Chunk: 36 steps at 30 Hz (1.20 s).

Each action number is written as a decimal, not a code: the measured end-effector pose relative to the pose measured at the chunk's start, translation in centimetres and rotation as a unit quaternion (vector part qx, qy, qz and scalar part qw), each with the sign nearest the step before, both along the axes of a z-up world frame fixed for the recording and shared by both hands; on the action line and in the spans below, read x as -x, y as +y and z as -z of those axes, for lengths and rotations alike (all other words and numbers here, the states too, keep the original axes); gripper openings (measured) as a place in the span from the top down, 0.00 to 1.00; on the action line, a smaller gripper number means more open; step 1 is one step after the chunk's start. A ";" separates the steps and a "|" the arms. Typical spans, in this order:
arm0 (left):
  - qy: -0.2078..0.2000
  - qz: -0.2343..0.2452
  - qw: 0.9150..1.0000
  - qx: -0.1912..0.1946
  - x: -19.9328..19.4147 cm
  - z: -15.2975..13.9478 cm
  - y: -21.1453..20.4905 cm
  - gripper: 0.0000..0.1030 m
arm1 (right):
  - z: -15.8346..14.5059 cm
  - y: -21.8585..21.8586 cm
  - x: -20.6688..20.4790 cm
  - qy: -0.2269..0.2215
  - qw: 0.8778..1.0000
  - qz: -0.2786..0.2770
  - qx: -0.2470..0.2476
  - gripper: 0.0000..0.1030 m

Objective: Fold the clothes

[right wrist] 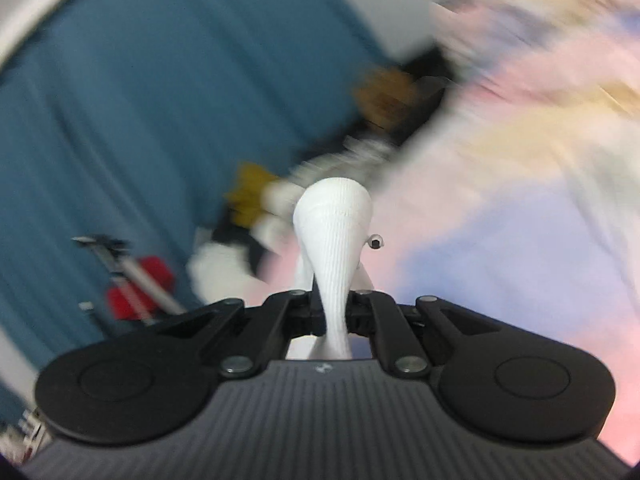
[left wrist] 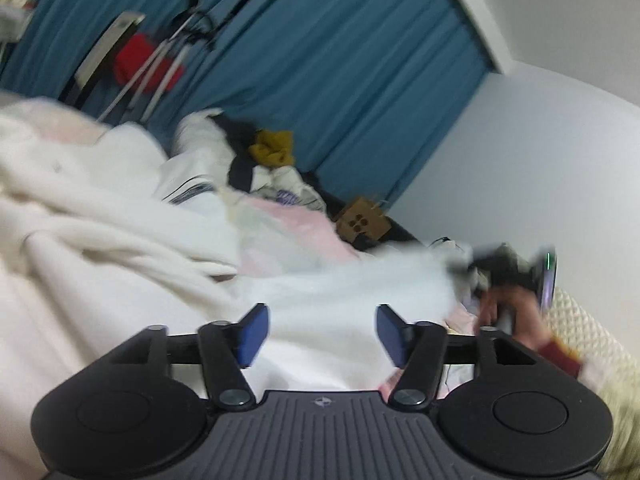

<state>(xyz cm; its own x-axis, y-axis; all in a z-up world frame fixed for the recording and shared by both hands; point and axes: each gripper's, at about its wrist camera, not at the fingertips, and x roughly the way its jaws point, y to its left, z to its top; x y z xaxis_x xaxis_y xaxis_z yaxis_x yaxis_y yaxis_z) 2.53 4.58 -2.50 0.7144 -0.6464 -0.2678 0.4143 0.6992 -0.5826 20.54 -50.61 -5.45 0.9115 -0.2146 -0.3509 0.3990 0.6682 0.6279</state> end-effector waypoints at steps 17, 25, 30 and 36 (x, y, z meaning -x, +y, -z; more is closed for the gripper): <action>0.284 -0.291 0.870 0.277 3.3 7.1 13.9 0.07 | 8.9 -5.3 2.2 0.094 0.991 0.053 -0.076 0.94; 0.258 -0.347 0.852 0.295 -1.5 8.0 16.9 0.60 | 8.1 -4.9 1.2 0.082 0.995 0.050 -0.035 0.94; 0.242 -0.342 0.884 0.204 -2.4 3.0 18.6 0.88 | 9.5 -5.6 0.9 0.096 0.992 0.053 -0.056 0.94; 0.197 -0.398 0.887 0.123 -0.1 -5.5 23.4 0.92 | 11.2 -6.4 1.0 0.132 0.986 0.057 -0.085 0.94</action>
<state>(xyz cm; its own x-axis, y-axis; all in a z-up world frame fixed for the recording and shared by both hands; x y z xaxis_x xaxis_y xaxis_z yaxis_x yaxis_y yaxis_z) 2.58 28.03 3.01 0.8534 -0.0521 -0.5187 -0.4237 0.5102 -0.7484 19.51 -57.05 -16.61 0.7576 -0.2270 -0.6119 0.6291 0.5038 0.5920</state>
